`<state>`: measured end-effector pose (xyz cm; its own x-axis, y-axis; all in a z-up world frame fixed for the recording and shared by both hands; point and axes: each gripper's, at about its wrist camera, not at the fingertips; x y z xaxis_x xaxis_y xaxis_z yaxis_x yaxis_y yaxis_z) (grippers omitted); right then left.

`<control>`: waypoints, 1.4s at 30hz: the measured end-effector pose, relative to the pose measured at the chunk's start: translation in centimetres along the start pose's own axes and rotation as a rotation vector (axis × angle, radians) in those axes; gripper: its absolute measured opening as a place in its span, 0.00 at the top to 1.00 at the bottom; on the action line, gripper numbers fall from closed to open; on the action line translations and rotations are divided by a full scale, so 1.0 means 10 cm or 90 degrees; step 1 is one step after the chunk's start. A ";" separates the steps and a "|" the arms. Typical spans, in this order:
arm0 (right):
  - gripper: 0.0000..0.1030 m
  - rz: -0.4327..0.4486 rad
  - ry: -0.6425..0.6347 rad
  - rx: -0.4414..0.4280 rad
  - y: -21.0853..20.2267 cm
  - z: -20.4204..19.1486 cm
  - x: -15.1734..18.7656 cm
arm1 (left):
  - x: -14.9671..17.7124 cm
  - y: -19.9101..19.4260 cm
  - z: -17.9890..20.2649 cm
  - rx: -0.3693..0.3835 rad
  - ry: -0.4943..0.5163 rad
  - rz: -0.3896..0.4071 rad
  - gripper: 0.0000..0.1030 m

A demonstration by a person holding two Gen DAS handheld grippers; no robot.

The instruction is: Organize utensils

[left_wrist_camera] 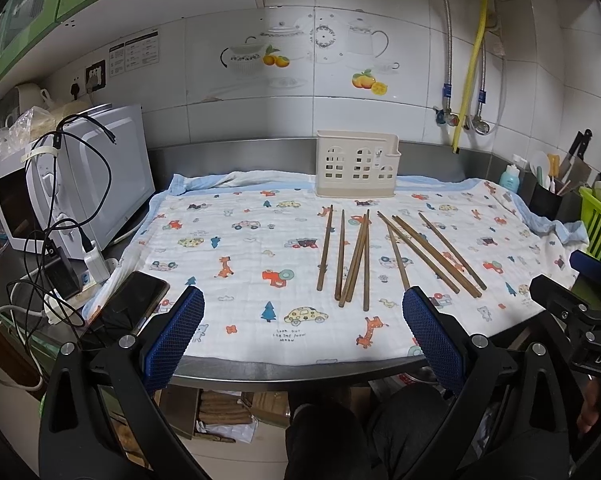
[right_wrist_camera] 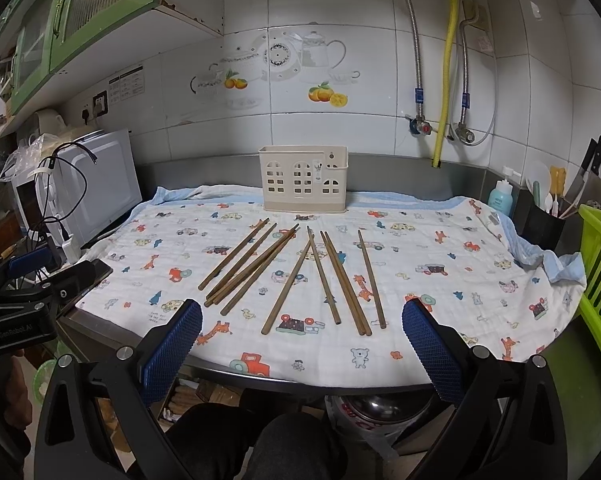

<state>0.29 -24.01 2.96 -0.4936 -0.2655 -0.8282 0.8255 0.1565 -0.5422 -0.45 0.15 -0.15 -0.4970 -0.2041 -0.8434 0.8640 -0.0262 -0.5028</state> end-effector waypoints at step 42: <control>0.06 0.001 0.003 0.007 -0.04 0.04 0.06 | 0.05 -0.01 -0.01 0.010 0.013 0.003 0.05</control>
<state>-0.22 -24.64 2.74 -0.4939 -0.2614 -0.8293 0.8288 0.1469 -0.5399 -0.78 0.14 -0.52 -0.4944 -0.1849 -0.8493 0.8673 -0.0400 -0.4962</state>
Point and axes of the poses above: each gripper's, at about its wrist camera, not at the fingertips, and y roughly the way its jaws point, z to its right, x to its underside, and after that the axes turned 12 degrees about -y, right-handed
